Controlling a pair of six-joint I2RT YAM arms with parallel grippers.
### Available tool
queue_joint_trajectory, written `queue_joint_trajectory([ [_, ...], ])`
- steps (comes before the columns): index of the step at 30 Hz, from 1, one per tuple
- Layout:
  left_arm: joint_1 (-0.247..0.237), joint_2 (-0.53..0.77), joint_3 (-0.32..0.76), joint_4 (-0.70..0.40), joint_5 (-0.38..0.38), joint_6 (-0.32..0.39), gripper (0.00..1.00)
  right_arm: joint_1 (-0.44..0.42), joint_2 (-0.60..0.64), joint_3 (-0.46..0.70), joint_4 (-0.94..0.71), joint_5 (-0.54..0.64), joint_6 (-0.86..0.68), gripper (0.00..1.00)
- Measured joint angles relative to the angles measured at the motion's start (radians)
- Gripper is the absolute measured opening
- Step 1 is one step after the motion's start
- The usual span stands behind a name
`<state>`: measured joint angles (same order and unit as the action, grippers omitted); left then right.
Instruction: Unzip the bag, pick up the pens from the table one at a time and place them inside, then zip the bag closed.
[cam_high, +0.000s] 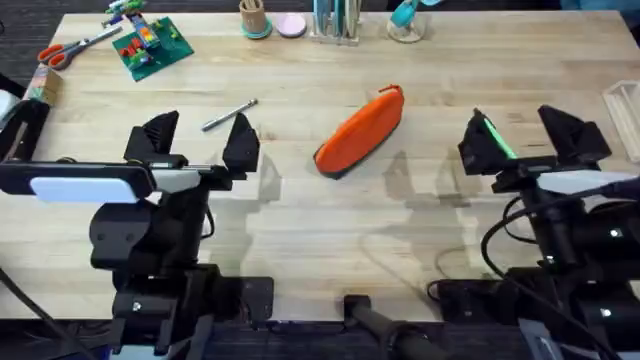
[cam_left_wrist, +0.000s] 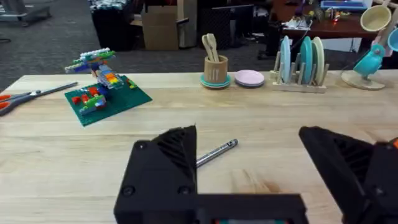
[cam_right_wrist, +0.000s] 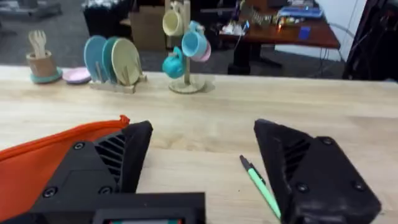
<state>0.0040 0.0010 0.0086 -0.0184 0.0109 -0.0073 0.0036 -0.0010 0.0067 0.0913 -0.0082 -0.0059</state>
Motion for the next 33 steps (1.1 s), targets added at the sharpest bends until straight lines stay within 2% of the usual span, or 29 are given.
queue_joint_trajectory([
  [7,0.000,0.000,0.087,-0.127,0.000,0.000,0.993,0.000,0.000,0.034,-0.039,-0.003,0.000,0.996],
  [10,0.000,0.000,0.154,-0.182,0.000,0.000,0.993,0.000,0.001,0.096,-0.085,-0.007,0.000,0.995],
  [16,0.000,0.031,0.269,-0.208,0.000,0.000,0.993,0.000,0.001,0.245,-0.191,-0.007,0.000,0.995],
  [22,0.000,0.168,0.412,-0.295,0.000,0.000,0.993,0.000,0.064,0.377,-0.309,-0.008,0.000,0.995],
  [28,0.000,0.361,0.576,-0.450,-0.001,0.000,0.993,0.000,0.190,0.519,-0.378,-0.008,0.000,0.996],
  [33,0.000,0.492,0.718,-0.600,0.000,0.000,0.993,0.000,0.329,0.667,-0.518,-0.008,0.000,0.996],
])
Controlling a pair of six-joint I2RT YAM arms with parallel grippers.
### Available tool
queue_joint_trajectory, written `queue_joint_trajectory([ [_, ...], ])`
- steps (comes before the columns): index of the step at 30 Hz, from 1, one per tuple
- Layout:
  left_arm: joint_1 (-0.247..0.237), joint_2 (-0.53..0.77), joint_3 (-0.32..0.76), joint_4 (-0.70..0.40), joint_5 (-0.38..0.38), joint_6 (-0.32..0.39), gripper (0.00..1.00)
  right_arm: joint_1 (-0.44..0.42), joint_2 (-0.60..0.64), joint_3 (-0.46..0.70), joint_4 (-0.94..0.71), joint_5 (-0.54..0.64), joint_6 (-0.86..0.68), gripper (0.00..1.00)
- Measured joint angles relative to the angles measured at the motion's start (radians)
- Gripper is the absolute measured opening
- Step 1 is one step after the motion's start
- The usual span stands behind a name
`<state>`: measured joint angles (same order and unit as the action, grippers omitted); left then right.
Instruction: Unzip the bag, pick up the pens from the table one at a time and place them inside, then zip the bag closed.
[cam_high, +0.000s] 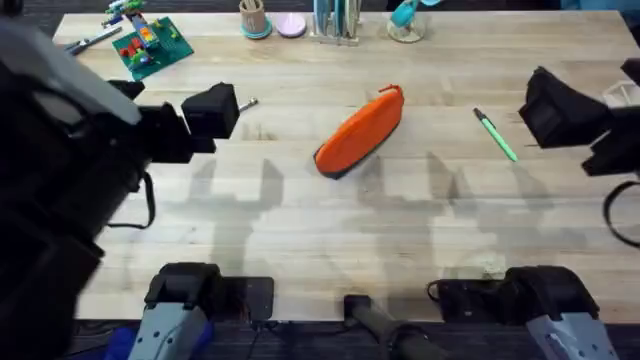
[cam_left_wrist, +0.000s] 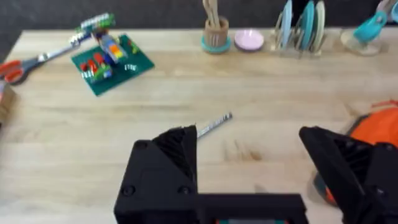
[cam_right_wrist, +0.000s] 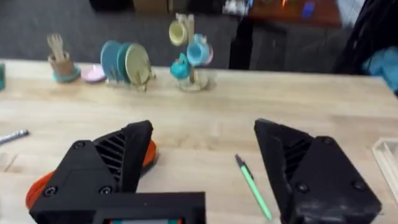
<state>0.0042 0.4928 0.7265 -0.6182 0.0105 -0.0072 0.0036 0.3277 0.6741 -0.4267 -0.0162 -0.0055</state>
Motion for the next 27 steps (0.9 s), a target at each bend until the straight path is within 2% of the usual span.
queue_joint_trajectory([
  [7,0.000,0.158,0.177,-0.197,0.017,0.000,0.993,0.000,0.235,0.235,-0.260,-0.007,0.000,0.996],
  [14,0.000,0.291,0.284,-0.327,0.045,0.000,0.994,0.000,0.476,0.435,-0.466,-0.050,0.000,0.995],
  [15,0.000,0.341,0.306,-0.347,0.065,0.000,0.994,0.000,0.580,0.500,-0.522,-0.079,0.001,0.996],
  [22,0.000,0.414,0.310,-0.365,0.100,0.000,0.993,0.000,0.774,0.575,-0.595,-0.099,0.001,0.996],
  [27,0.000,0.423,0.310,-0.366,0.103,0.000,0.993,0.000,0.831,0.580,-0.595,-0.105,0.001,0.996],
])
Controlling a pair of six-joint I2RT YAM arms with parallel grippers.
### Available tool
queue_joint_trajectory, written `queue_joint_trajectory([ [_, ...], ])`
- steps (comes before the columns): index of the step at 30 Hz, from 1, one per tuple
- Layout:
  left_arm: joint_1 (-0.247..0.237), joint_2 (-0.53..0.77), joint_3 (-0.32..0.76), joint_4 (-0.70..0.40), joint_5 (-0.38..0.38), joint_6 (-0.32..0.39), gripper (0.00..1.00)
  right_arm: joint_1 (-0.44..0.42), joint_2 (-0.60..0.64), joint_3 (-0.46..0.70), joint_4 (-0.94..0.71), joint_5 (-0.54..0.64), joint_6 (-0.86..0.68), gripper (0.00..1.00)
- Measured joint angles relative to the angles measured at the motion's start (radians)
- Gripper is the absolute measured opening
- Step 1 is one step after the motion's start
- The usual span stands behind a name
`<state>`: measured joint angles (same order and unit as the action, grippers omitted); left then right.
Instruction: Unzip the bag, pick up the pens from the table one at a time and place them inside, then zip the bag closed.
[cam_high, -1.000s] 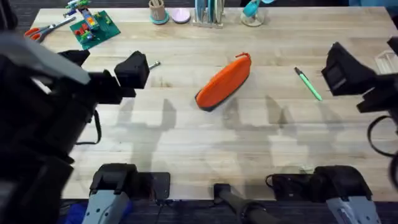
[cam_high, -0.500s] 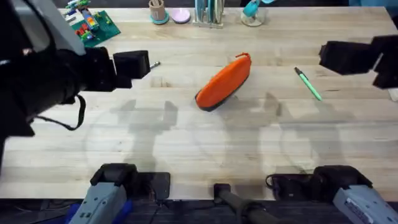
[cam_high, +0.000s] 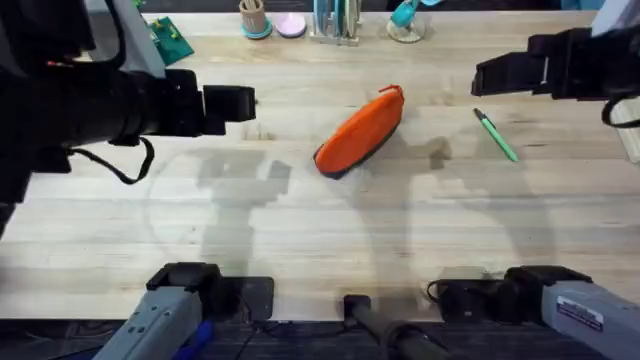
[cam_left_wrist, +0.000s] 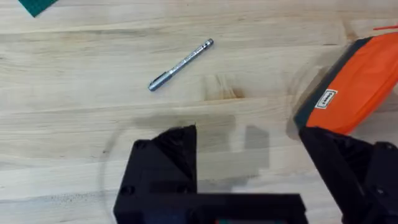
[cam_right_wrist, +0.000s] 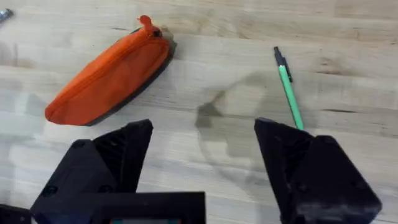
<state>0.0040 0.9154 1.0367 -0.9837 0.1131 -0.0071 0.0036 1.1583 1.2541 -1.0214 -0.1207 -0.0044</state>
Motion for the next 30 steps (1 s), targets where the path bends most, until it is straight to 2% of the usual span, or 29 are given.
queue_joint_trajectory([
  [8,0.000,0.000,0.000,0.015,0.005,0.000,0.993,0.000,0.004,0.004,0.004,0.000,0.000,0.996],
  [11,0.000,0.000,0.000,0.033,0.045,0.031,0.993,0.000,0.004,0.005,0.004,0.000,0.000,0.996],
  [15,0.000,0.017,0.001,0.038,0.167,0.135,0.993,0.000,0.004,0.006,0.004,0.000,0.000,0.996],
  [21,0.000,0.122,0.002,0.063,0.377,0.308,0.993,0.000,0.004,0.006,0.004,0.000,0.000,0.996],
  [22,0.000,0.177,0.002,0.071,0.486,0.395,0.993,0.000,0.004,0.006,0.004,0.000,0.000,0.996],
  [24,0.000,0.214,0.002,0.072,0.557,0.449,0.994,0.000,0.004,0.006,0.004,0.000,0.000,0.996],
  [27,0.000,0.263,0.002,0.078,0.630,0.498,0.995,0.000,0.004,0.006,0.004,0.000,0.000,0.996],
  [30,0.000,0.310,0.002,0.094,0.670,0.524,0.995,0.000,0.004,0.006,0.004,0.000,0.000,0.996],
])
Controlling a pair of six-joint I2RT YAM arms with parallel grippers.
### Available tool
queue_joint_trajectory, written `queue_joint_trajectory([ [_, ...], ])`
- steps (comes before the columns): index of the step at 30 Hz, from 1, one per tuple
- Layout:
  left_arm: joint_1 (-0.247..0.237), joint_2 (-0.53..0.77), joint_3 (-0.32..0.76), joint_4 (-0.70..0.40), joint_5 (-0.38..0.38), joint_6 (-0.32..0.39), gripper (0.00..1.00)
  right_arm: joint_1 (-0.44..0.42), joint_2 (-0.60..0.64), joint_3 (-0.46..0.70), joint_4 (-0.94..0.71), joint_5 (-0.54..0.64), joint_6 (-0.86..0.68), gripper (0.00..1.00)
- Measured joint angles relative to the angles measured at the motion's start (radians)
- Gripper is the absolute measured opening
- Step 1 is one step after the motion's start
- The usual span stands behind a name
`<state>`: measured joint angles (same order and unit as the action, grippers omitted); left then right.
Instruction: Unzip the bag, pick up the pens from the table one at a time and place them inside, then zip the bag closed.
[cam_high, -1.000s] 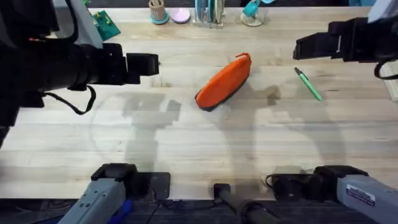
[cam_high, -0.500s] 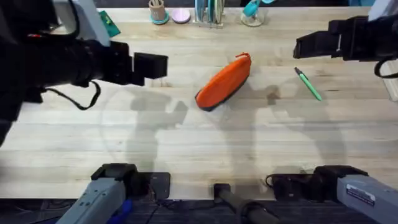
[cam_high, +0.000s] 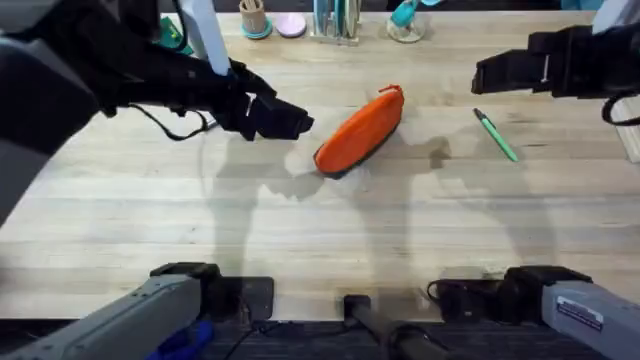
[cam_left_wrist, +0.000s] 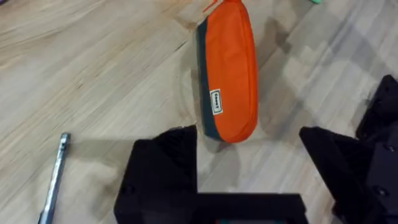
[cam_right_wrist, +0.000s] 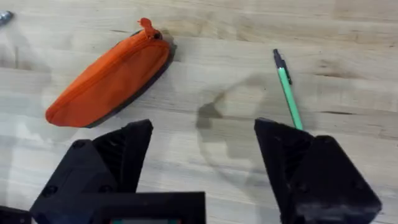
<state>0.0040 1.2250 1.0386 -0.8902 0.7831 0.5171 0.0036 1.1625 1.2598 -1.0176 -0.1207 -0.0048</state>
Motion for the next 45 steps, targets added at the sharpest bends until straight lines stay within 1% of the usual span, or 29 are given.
queue_joint_trajectory([
  [4,-0.017,0.044,0.000,0.030,0.018,0.014,0.997,0.000,0.000,0.000,0.002,0.000,0.000,0.997],
  [8,-0.083,0.072,0.000,0.047,0.001,0.020,0.997,0.000,0.000,0.000,0.010,0.000,0.000,0.996],
  [13,-0.172,0.084,0.000,0.071,-0.091,0.014,0.997,0.000,0.000,0.000,0.015,0.000,0.000,0.996],
  [15,-0.192,0.084,0.000,0.072,-0.122,0.014,0.997,0.000,0.000,0.000,0.015,0.000,0.000,0.996],
  [19,-0.216,0.086,0.000,0.081,-0.160,0.010,0.997,0.000,0.000,0.000,0.015,0.000,0.000,0.996],
  [22,-0.243,0.103,-0.006,0.132,-0.185,0.002,0.997,0.000,0.000,0.000,0.015,0.000,0.000,0.996],
  [26,-0.284,0.144,-0.043,0.199,-0.213,-0.016,0.997,0.000,0.000,0.000,0.015,0.000,0.000,0.996],
  [30,-0.303,0.182,-0.069,0.237,-0.250,-0.032,0.995,0.000,0.000,0.000,0.015,0.000,0.000,0.996],
  [34,-0.303,0.215,-0.077,0.256,-0.268,-0.042,0.943,0.000,0.000,0.000,0.015,0.000,0.000,0.996],
  [40,-0.306,0.275,-0.077,0.259,-0.273,-0.053,0.903,0.000,0.000,0.000,0.015,0.000,0.000,0.996],
  [44,-0.320,0.287,-0.079,0.266,-0.276,-0.057,0.853,0.000,0.000,0.000,0.015,0.000,0.000,0.996],
  [45,-0.321,0.288,-0.079,0.267,-0.276,-0.058,0.828,0.000,0.000,0.000,0.015,0.000,0.000,0.996],
])
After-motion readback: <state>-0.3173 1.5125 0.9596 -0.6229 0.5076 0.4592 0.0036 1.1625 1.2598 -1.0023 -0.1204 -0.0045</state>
